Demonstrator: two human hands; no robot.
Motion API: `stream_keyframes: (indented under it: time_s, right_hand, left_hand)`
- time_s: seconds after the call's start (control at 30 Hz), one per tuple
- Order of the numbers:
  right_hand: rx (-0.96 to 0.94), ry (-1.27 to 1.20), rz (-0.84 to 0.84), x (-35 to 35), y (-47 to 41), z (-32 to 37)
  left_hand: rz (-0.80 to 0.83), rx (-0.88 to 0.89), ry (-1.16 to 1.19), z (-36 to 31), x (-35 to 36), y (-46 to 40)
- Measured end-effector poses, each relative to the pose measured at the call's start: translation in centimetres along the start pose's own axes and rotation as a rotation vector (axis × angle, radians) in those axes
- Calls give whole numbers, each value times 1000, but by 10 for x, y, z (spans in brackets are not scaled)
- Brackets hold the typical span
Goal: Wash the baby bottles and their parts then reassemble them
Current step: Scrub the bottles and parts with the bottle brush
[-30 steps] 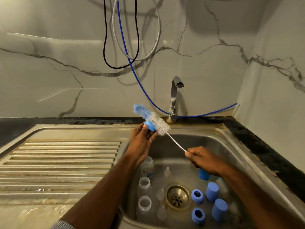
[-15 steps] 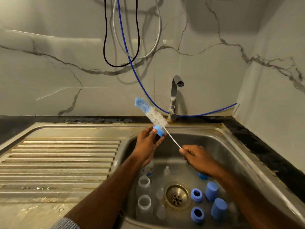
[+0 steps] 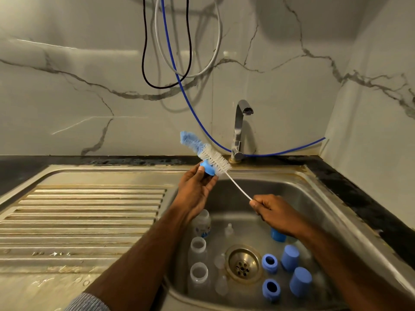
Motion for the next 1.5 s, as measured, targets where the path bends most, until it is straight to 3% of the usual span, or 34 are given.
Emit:
stream_keyframes:
  time_s: [0.17,0.43,0.63,0.8,0.87,1.07,1.23,1.37,1.5]
  right_hand:
    - [-40,24,-94,4,0,9]
    - [119,-96,110,-8,3,-5]
    - [26,-8,-96,12,-2,10]
    - [121,-133,77,-9,2,-5]
    - [104,-85,107,-4,3,-4]
    - [-10,103,-89,3,-3,2]
    - [-17,95,16,-22,1,-14]
    - [-28,115,-36,-10,-2,-14]
    - [59,136,-78,-17,-4,-14]
  left_hand:
    - [64,16,-176,9,10,5]
    - [-67,45,-29,2,2,1]
    - [1,-18,-154,26,25,13]
    - [-97,22,26,8,12,2]
    - [-122,28,-10,7,3,2]
    - [-44,45,-117,15,13,4]
    - [-83,81,-166,10,1,-1]
    - [-46,85,-267,20,2,-2]
    - [-62,130,-548,27,2,-1]
Point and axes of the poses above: each hand's wrist, its own y-axis away from the middle knuckle, its own x-axis out of the palm, z = x × y, the point moved 3 cm from there along -y, towards the middle knuckle, and after that the axes turned 13 degrees about -y, right-handed, at the moved point
